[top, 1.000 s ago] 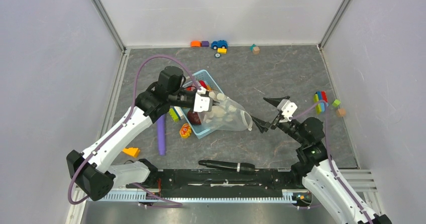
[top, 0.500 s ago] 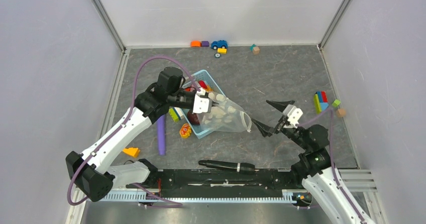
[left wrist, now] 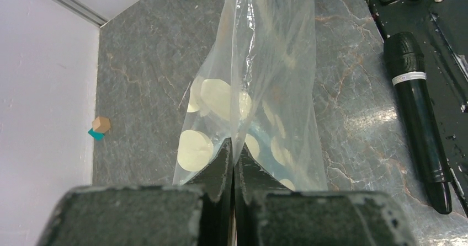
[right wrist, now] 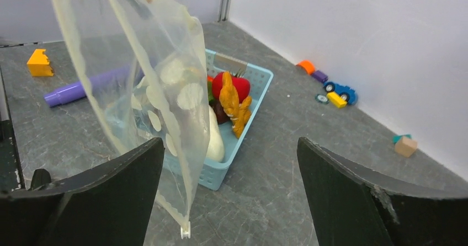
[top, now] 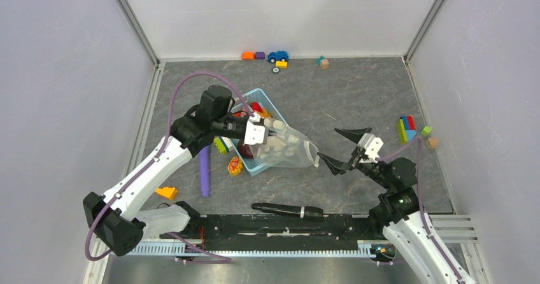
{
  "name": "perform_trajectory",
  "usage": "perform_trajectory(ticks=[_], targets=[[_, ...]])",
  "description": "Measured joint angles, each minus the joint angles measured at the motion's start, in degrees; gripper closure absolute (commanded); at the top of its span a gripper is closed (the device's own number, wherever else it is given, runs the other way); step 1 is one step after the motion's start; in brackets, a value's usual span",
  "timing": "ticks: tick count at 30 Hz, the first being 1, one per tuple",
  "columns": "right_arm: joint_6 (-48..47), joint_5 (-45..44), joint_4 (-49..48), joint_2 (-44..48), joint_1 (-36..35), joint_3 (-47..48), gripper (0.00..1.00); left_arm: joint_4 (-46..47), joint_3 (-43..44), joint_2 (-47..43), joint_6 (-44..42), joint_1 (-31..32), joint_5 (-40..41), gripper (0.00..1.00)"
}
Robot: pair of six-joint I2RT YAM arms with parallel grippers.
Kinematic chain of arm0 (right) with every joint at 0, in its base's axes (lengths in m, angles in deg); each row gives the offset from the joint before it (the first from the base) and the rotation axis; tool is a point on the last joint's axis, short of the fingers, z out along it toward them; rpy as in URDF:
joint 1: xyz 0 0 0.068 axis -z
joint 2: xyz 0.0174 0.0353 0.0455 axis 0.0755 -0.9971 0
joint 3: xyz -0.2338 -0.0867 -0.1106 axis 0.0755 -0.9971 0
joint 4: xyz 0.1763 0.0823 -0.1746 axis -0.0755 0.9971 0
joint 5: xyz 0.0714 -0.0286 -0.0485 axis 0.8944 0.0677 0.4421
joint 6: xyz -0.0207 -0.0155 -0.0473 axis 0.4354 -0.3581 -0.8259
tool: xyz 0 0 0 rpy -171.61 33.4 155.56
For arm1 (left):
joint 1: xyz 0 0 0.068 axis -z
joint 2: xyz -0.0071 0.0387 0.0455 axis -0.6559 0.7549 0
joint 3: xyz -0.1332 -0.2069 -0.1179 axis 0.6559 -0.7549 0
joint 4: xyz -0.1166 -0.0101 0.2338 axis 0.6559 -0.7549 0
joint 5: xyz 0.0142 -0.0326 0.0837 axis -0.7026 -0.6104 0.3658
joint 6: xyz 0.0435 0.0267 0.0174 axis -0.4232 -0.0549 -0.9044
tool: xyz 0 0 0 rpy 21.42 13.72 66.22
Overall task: Place the food in the zip-top bag and seal the zipper
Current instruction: Pick up the zipper food storage bag at the center of the board.
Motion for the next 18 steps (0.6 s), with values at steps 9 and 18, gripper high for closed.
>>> perform_trajectory(ticks=[9, 18], targets=[[4.55, 5.03, -8.39, -10.64, 0.00, -1.60, 0.16, -0.55, -0.66, -0.94, -0.22, 0.00, -0.31, 0.98], [9.75, 12.85, -19.32, -17.25, 0.00, -4.83, 0.66, -0.50, -0.74, -0.94, -0.22, 0.00, -1.88, 0.98]])
